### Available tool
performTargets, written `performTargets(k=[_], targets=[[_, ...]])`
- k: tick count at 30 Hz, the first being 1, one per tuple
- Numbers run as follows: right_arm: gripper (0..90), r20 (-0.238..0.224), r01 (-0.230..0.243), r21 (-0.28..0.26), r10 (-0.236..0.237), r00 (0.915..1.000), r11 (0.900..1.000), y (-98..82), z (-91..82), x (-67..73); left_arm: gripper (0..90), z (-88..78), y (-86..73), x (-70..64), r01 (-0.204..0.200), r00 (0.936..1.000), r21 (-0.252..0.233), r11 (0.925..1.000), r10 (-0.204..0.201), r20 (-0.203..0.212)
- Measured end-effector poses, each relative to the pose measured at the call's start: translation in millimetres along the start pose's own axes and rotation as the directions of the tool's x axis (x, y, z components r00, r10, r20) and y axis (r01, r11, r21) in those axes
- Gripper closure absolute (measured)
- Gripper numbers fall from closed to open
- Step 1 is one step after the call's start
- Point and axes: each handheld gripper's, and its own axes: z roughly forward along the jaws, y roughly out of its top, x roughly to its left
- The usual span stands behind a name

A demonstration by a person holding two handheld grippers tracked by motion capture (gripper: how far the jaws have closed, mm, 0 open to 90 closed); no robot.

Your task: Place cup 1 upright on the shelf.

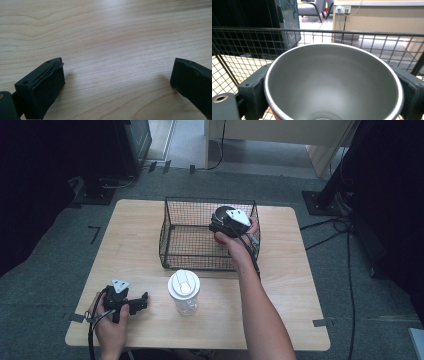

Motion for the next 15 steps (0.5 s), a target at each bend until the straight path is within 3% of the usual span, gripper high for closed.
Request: performTargets(k=[9, 15], targets=[[6.4, -0.004, 0.002, 0.041, -0.002, 1.0, 0.999, -5.1, 3.7, 2.9, 0.0, 0.0, 0.0, 0.0, 0.001, 1.0, -0.001, 1.0, -0.001, 0.0], [6.3, -0.012, -0.027, 0.054, 0.028, 0.9996, 0.998, -4.1, 2.9, 2.0, 0.0, 0.1, 0.0, 0.0, 0.0, 1.0, -0.001, 1.0, 0.0, 0.0]])
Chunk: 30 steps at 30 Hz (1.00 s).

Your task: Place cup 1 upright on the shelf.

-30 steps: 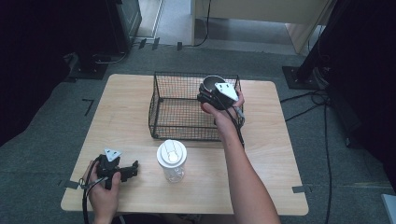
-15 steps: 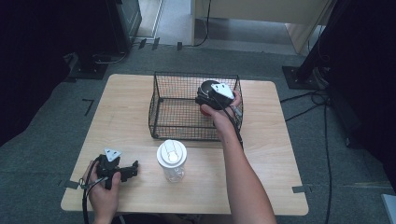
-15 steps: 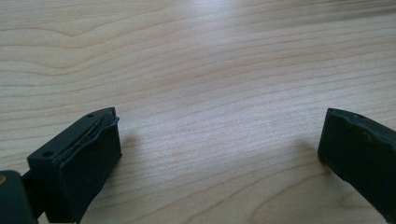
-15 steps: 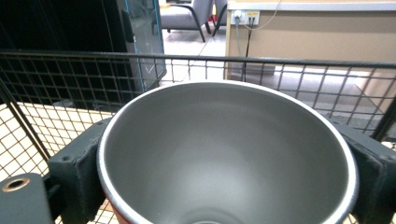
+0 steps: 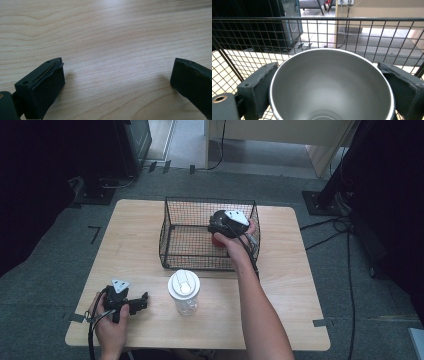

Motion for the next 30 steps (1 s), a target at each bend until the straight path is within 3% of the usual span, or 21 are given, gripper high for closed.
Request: performTargets(k=[4, 16, 23, 28, 30], targets=[[0.6, -0.013, -0.015, -0.025, 0.014, 0.9998, 1.0, 1.3, -3.7, 2.3, 0.0, 0.0, 0.0, 0.0, 0.0, 1.0, 0.0, 1.0, 0.0, 0.0], [0.0, -0.027, -0.034, -0.131, 0.031, 0.9991, 0.991, 25.6, -23.1, 3.0, 0.0, 0.2, 0.6, -0.5, -0.008, 1.0, 0.002, 1.0, 0.008, 0.004], [0.0, -0.026, -0.023, -0.138, 0.02, 0.9995, 0.99, 32.2, -35.5, 0.6, 0.0, 0.9, 0.8, -1.5, -0.005, 1.0, -0.003, 1.0, 0.005, 0.007], [0.0, -0.043, -0.04, -0.133, 0.034, 0.9985, 0.99, 37.0, -57.1, 2.1, 0.0, 0.5, 0.7, -1.6, -0.011, 0.9999, 0.001, 0.9999, 0.011, 0.01], [0.0, -0.043, -0.012, -0.134, 0.007, 0.9991, 0.991, 36.5, -64.8, 3.0, 0.0, 0.8, 0.9, -1.8, -0.012, 0.9999, 0.001, 0.9999, 0.012, 0.01]])
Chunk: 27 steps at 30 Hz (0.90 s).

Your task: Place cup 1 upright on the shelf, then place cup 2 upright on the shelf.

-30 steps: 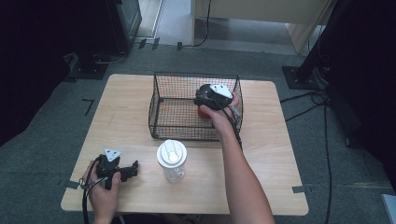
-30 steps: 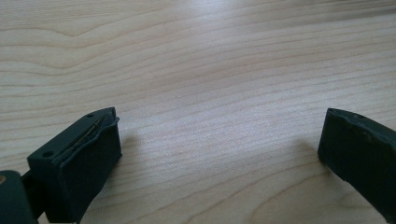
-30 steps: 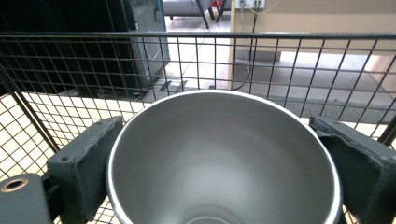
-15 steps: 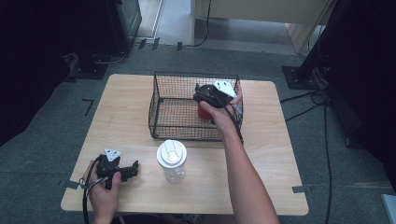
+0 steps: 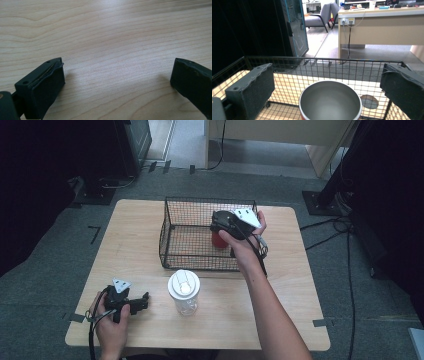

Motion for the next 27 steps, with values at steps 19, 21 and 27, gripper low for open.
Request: performTargets(k=[19, 21, 27], targets=[[0.0, -0.034, 0.051, 0.014, -0.051, 0.9981, 0.999, -28.4, -63.5, -8.9, 0.0, -0.1, 0.0, 0.1, -0.002, 1.0, 0.0, 1.0, 0.002, -0.001], [0.0, -0.05, 0.069, 0.02, -0.068, 0.9965, 0.997, -34.3, -72.6, -8.5, 0.0, -0.1, 0.1, 0.1, -0.002, 1.0, 0.001, 1.0, 0.002, 0.0], [0.0, -0.08, 0.07, 0.015, -0.068, 0.9945, 0.997, -43.6, -92.5, -5.6, 0.0, 0.0, 0.0, 0.1, -0.001, 1.0, 0.0, 1.0, 0.001, 0.0]])
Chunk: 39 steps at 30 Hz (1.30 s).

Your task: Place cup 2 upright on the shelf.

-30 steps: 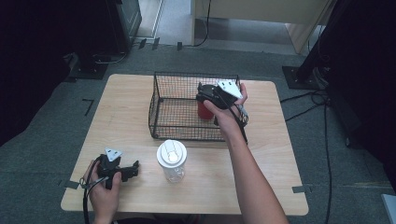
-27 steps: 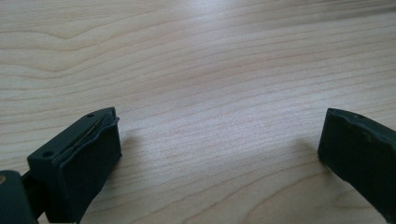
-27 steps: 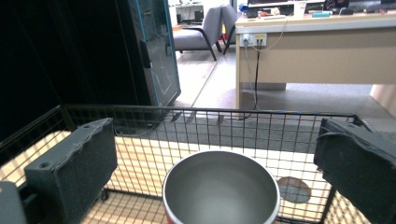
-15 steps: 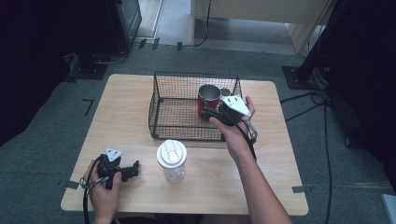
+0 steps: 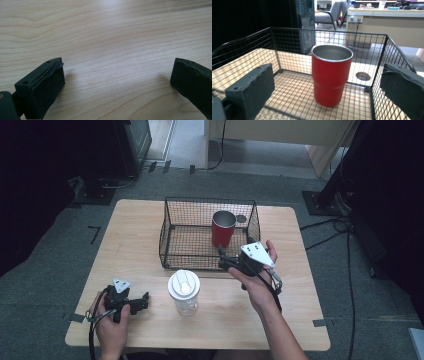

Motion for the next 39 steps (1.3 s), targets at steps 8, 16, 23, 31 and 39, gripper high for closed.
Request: performTargets(k=[8, 16, 23, 31, 39], targets=[[0.0, -0.037, 0.002, 0.007, -0.002, 0.9993, 1.0, -14.9, -19.0, 8.3, 0.0, 0.1, -0.1, -0.1, 0.002, 1.0, -0.001, 1.0, -0.002, 0.0], [0.0, -0.071, 0.013, 0.007, -0.013, 0.9974, 1.0, -26.5, -32.2, 17.4, 0.0, 0.1, -0.1, -0.1, 0.001, 1.0, -0.002, 1.0, -0.001, 0.0], [0.0, -0.101, 0.032, 0.022, -0.029, 0.9945, 0.999, -36.3, -40.2, 25.7, 0.0, 0.1, 0.0, -0.1, 0.001, 1.0, -0.001, 1.0, -0.001, 0.0], [0.0, -0.156, 0.031, 0.031, -0.026, 0.9874, 0.999, -46.2, -49.2, 40.5, 0.0, 0.9, 0.6, -2.2, 0.004, 1.0, -0.004, 1.0, -0.004, 0.001], [0.0, -0.178, 0.021, 0.051, -0.012, 0.984, 0.998, -62.4, -54.5, 45.9, 0.0, 0.8, 0.6, -2.1, 0.001, 1.0, -0.002, 1.0, -0.001, 0.002]])
